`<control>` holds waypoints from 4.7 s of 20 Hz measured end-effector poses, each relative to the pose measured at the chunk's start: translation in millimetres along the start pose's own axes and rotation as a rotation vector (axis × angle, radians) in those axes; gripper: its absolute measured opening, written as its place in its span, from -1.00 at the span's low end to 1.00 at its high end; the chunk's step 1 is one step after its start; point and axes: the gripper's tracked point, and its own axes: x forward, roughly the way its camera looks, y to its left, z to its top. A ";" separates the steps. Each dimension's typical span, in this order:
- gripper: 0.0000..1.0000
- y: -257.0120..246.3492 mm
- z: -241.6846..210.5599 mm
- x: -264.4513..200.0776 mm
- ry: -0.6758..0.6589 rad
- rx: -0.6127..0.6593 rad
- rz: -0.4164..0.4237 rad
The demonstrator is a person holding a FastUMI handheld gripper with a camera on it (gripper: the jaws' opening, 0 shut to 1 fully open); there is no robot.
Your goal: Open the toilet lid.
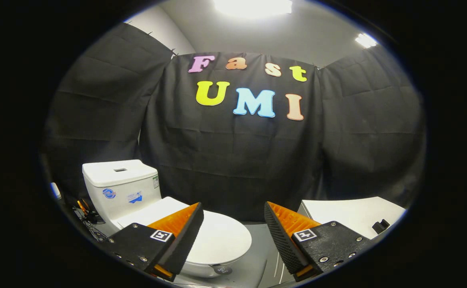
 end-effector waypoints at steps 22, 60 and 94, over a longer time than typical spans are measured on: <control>0.89 -7.8 5.2 17.9 -0.076 0.345 -0.028; 0.90 -5.8 -224.6 10.6 0.294 1.240 -0.378; -0.98 12.4 -272.6 28.2 0.434 1.392 -0.310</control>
